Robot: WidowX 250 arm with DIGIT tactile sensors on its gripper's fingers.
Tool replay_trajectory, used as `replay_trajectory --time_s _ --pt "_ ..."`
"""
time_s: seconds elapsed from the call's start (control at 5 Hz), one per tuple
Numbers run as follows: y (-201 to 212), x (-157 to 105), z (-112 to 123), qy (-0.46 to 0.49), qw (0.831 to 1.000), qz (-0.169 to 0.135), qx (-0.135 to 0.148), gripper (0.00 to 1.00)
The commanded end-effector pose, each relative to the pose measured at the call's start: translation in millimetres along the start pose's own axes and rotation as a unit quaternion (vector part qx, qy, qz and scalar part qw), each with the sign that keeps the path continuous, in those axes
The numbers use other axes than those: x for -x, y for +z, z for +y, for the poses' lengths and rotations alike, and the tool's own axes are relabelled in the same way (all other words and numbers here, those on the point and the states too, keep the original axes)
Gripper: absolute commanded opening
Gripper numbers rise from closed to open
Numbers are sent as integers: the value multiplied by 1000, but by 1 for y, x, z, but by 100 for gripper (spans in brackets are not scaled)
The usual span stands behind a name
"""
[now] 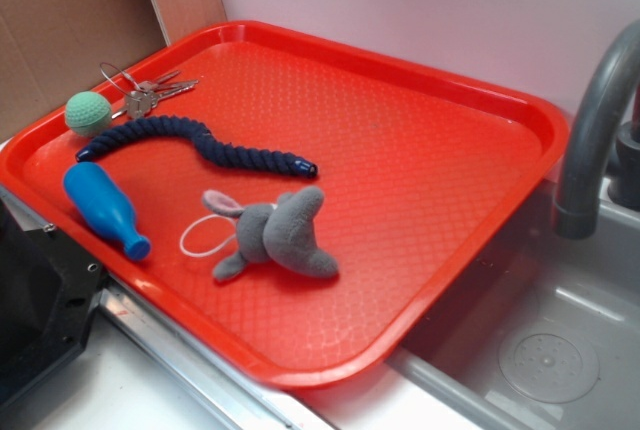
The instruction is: Grab the silver keys.
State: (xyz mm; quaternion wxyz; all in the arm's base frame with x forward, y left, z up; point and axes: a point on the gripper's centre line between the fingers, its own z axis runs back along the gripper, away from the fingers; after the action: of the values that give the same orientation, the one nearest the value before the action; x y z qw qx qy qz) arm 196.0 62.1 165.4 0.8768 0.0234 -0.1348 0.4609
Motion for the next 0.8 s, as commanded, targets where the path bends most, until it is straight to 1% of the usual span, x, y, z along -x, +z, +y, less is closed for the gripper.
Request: replay_trajectory --time_s 0.0,0.2,0.6 --pt "-52 -37 40 95 994 33 -39 100" --pt "-69 -49 47 96 993 27 -58 100" --pt "-69 -49 47 96 993 27 -58 100"
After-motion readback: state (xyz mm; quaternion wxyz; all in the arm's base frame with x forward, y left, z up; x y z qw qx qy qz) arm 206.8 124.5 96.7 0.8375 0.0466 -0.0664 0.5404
